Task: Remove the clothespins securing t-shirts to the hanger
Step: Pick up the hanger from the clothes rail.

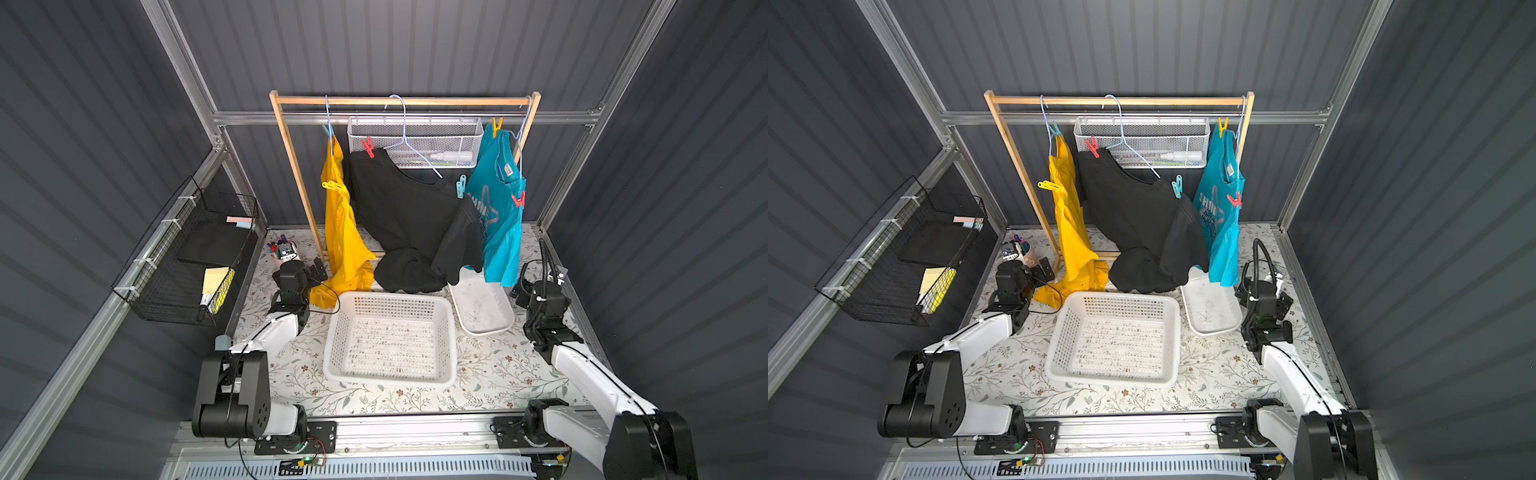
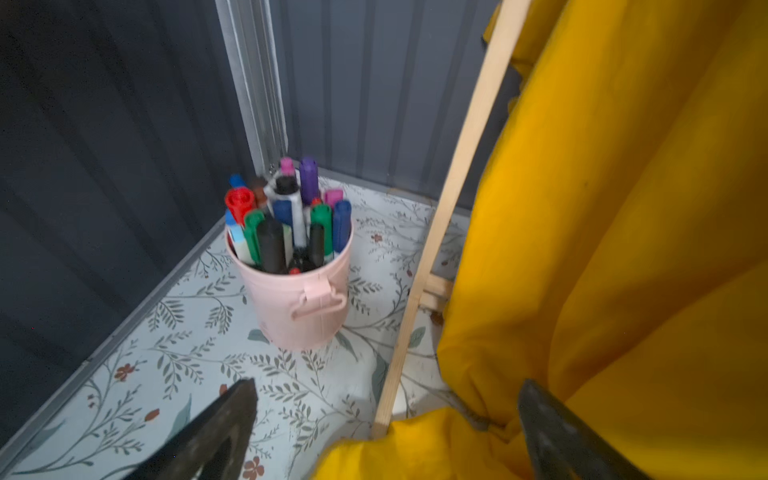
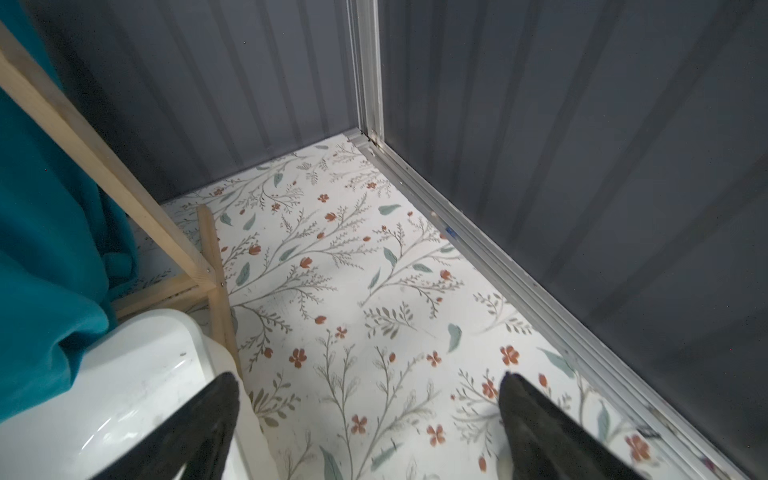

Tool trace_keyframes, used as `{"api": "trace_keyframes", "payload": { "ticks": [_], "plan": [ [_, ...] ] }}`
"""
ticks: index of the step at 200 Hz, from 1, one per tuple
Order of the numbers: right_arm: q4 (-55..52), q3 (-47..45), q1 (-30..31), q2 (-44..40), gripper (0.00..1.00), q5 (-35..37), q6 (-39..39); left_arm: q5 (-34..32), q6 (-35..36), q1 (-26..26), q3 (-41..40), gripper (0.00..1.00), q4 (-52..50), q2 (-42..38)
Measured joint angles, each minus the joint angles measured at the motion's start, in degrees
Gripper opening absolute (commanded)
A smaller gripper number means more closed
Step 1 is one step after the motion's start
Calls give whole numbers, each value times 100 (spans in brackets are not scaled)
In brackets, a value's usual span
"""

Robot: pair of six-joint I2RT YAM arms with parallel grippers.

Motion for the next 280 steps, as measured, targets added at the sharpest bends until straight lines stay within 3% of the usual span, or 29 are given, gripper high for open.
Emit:
{"api": "trace_keyframes", "payload": {
  "ticks": [59,106,149,215,280],
  "plan": [
    [-2199,804,0,-551,99,-212,437,-17,-142,0,1198,100,-1532,-157],
    [-3477,1357,-2,-706,99,-909,557,529,-120,0,1141,100,-1764,-490],
    [-4022,1740,-4,-1014,99,-1064,538,1172,103,0,1716,100,-2306,-428],
    [-4522,2260,-4,-1650,99,-1486,428,1906,291,0,1746,100,-2793,-1027],
    [-4710,2267,-4,-2387,99,-2651,118,2503,223,0,1989,100,-2983,-1290]
  ]
}}
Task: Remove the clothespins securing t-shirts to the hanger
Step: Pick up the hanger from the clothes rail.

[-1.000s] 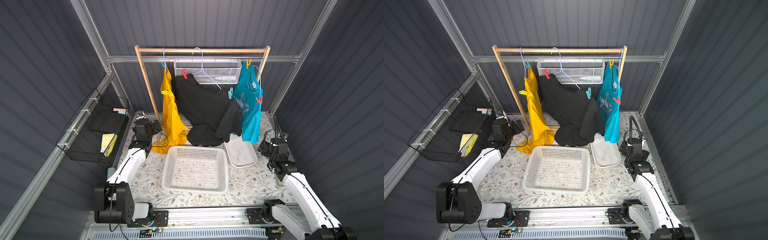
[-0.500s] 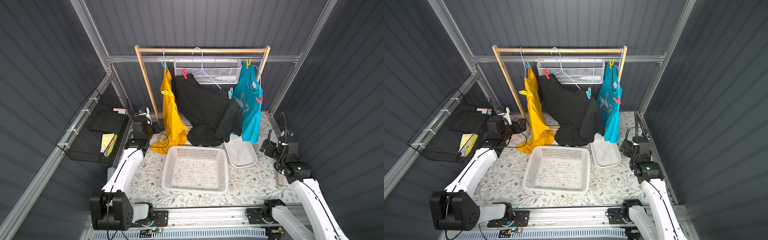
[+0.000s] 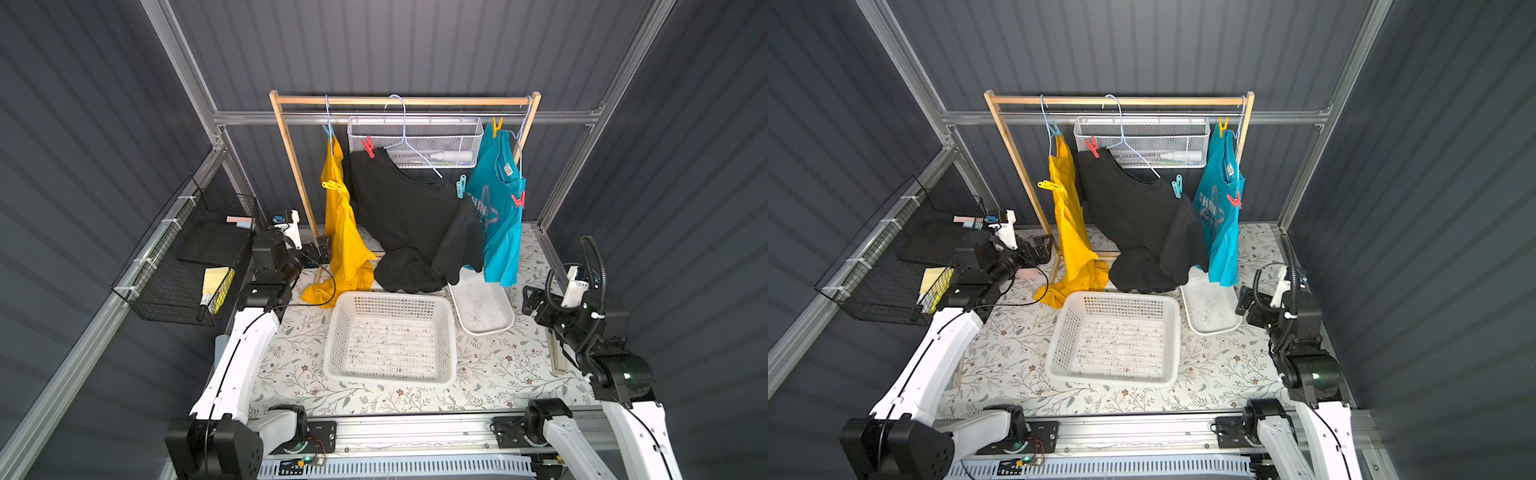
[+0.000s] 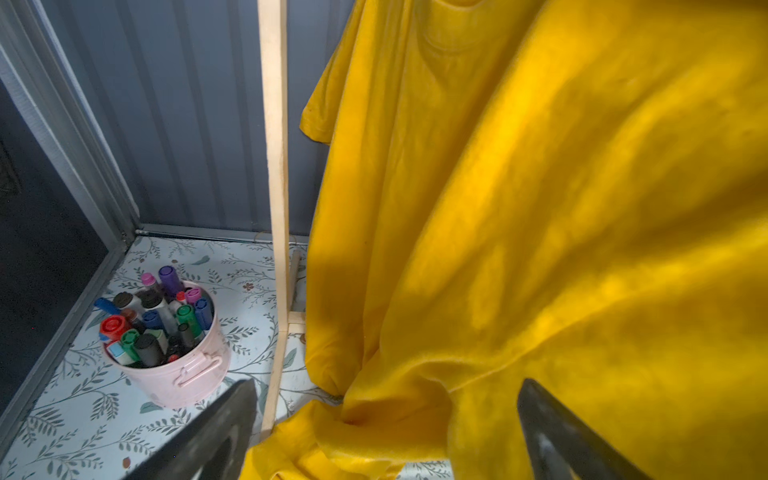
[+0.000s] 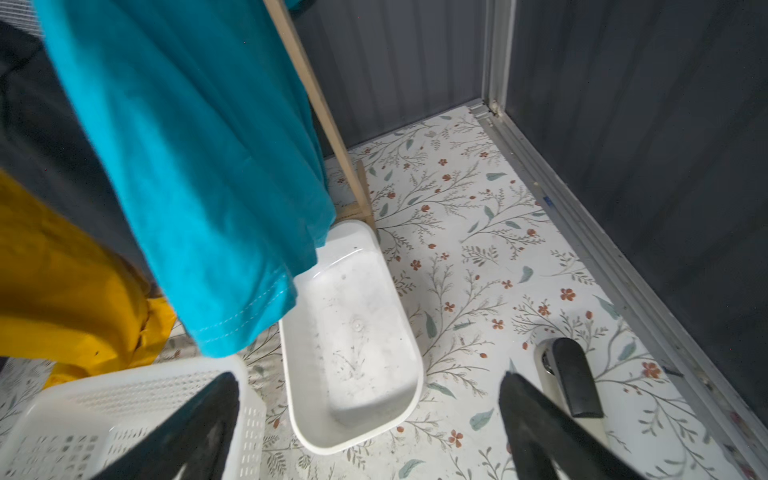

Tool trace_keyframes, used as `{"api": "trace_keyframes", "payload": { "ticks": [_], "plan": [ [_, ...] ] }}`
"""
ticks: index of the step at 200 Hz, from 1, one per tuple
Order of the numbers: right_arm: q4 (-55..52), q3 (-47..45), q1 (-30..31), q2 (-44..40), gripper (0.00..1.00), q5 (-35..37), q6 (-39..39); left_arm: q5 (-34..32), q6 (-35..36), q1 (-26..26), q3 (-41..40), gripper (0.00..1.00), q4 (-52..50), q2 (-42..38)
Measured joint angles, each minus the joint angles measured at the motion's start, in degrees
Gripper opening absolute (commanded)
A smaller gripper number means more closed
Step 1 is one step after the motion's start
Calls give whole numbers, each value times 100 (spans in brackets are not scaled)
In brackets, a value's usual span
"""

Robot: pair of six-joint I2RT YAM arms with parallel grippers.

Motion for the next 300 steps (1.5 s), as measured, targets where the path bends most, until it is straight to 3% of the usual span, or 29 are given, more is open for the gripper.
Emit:
{"api": "trace_keyframes", "payload": {
  "ticks": [32,130,181,216,271,300],
  "plan": [
    [-44,-15,2,-125,99,-295,-166,417,-188,0,319,100,-24,-33],
    [-55,-256,2,-376,99,-317,-269,1755,-1123,-72,1298,100,203,177],
    [-52,-258,2,-415,99,-286,-269,1790,-1333,-529,1561,100,310,505],
    [-52,-258,2,-420,99,-229,-269,1434,-1318,-765,1775,99,251,754],
    [-55,-258,2,-450,99,-120,-269,605,-1043,-791,1991,71,-133,876],
    [-55,-262,2,-461,99,-85,-267,385,-844,-791,2015,45,-260,887]
  ]
}}
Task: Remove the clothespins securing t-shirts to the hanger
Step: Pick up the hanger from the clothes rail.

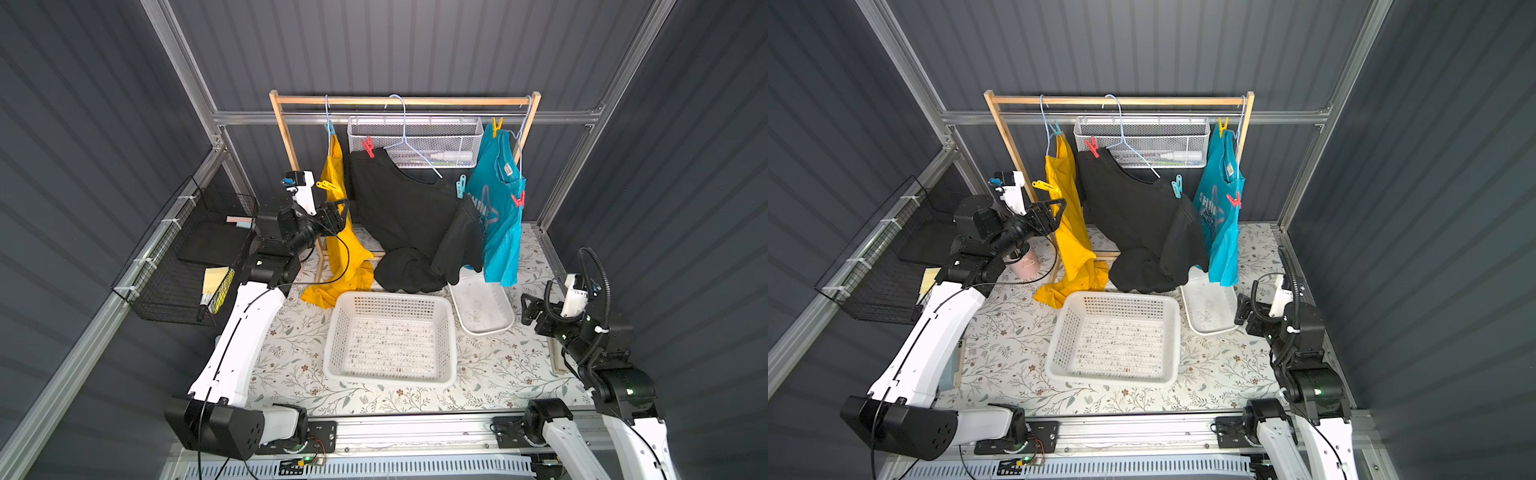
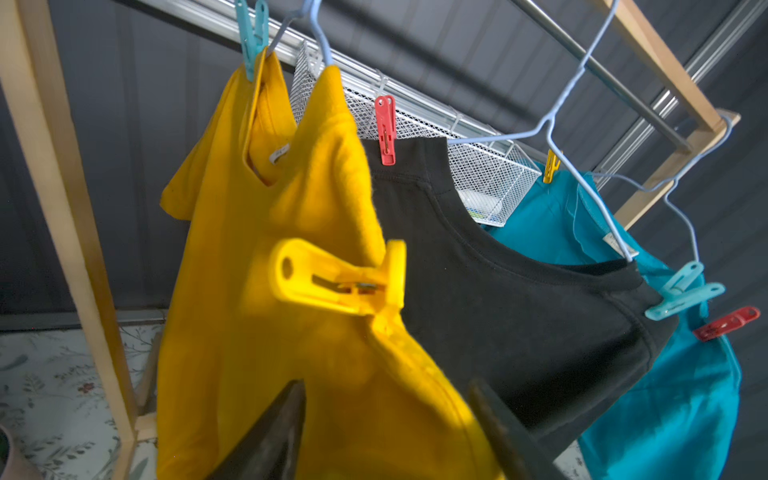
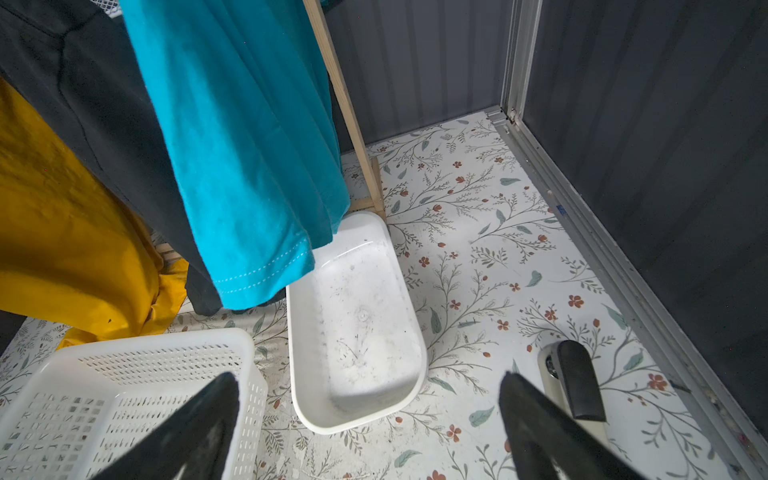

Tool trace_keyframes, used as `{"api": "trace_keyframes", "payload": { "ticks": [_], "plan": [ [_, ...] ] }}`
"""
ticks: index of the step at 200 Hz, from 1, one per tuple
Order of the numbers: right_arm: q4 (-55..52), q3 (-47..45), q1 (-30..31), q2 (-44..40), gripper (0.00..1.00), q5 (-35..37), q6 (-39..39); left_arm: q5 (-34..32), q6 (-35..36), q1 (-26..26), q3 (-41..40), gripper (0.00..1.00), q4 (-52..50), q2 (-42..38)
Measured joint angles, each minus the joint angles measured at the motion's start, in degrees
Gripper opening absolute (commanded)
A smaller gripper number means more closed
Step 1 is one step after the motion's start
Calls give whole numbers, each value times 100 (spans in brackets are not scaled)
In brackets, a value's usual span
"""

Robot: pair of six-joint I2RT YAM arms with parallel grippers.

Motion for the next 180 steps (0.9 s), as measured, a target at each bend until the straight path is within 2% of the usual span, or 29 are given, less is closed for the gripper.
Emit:
{"api": "trace_keyframes", "payload": {
  "ticks": [34,58,74,117,180],
  "plan": [
    [2,-50,0,-55,99,50,0,-195,120,0,4,14,-50,2],
    [2,-63,0,-76,99,79,-2,-413,186,0,46,3,-149,37],
    [2,-68,0,-87,99,79,0,-562,234,2,122,0,-254,90],
    [4,-87,0,-114,99,81,0,-833,343,2,385,0,-431,219],
    [7,-118,0,-199,99,94,-2,-901,404,2,973,0,-669,603]
  ]
}}
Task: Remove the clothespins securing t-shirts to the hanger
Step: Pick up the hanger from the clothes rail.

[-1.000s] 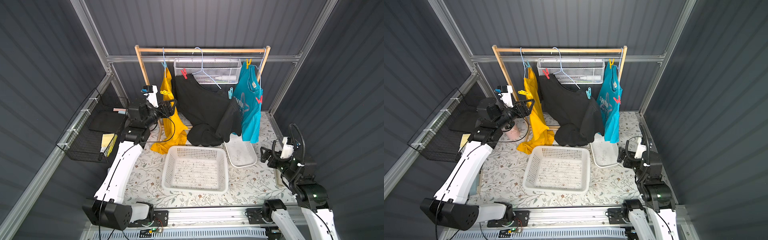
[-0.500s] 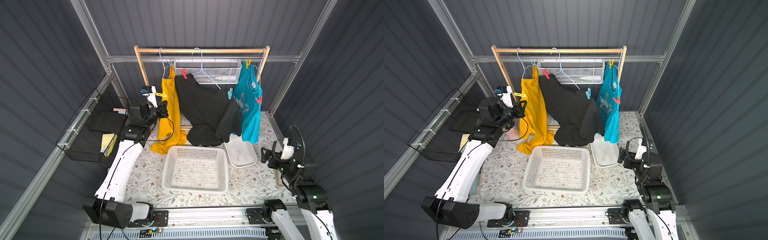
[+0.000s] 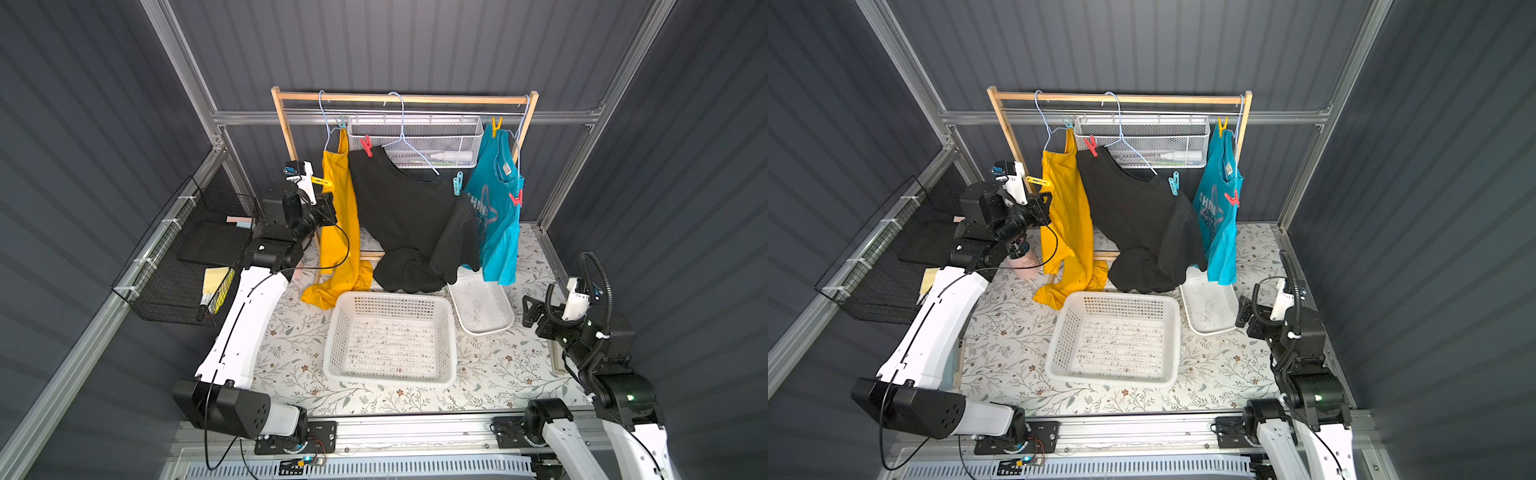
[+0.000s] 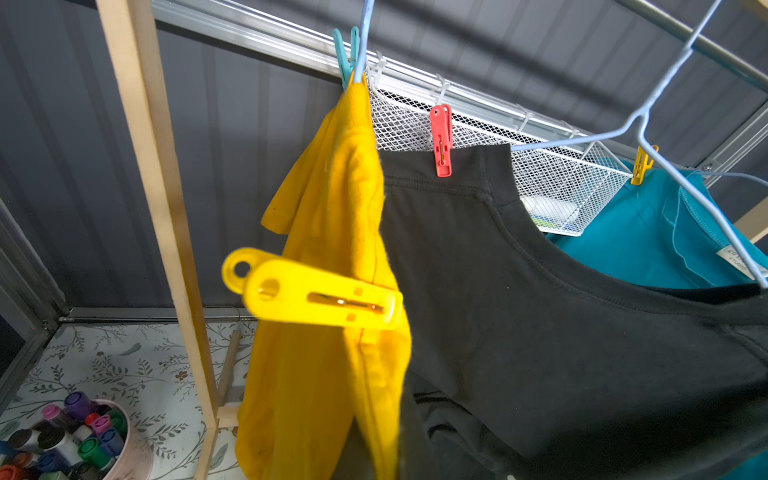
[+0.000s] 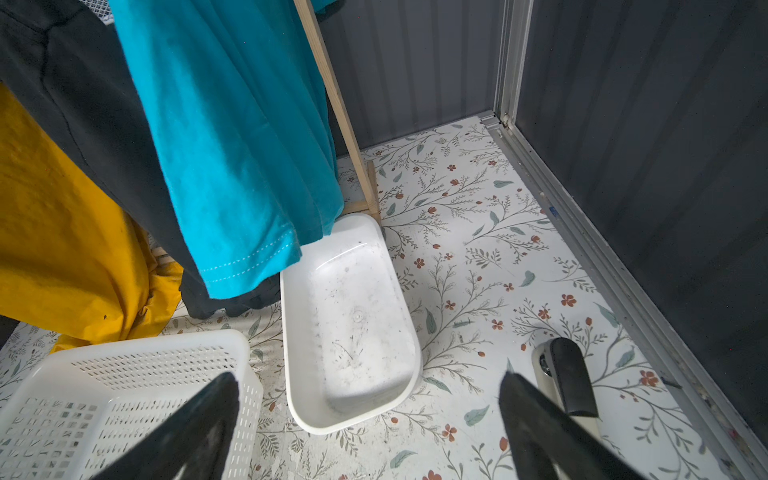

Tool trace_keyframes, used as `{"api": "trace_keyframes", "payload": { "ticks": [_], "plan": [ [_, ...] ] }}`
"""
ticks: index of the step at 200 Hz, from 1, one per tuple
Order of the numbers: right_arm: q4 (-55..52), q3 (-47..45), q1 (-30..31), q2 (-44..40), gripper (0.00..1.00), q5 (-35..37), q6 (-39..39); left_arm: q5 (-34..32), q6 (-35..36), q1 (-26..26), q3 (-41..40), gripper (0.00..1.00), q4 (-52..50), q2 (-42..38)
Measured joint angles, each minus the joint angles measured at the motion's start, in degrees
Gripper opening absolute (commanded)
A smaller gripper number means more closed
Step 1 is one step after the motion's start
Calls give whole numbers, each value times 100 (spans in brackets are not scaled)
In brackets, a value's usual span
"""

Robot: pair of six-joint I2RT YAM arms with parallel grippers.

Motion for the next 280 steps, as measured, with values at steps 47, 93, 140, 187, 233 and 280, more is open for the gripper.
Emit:
{"api": "trace_keyframes", "payload": {
  "ticks": [47,93,140,187,233,280],
  "plan": [
    [17,-131,0,-68,99,7,2,-20,-24,-2,146,0,2,7],
    [17,-168,0,-107,99,7,2,-129,-20,-2,184,0,26,7],
    [31,-186,0,-157,99,9,2,-173,-2,0,286,0,114,7],
    [48,-262,0,-245,99,35,2,-229,0,0,520,0,94,42],
    [63,-310,4,-413,99,114,0,-258,46,0,557,0,90,42],
    [68,-352,42,-428,99,175,-7,-271,173,0,627,0,79,31]
  ]
}}
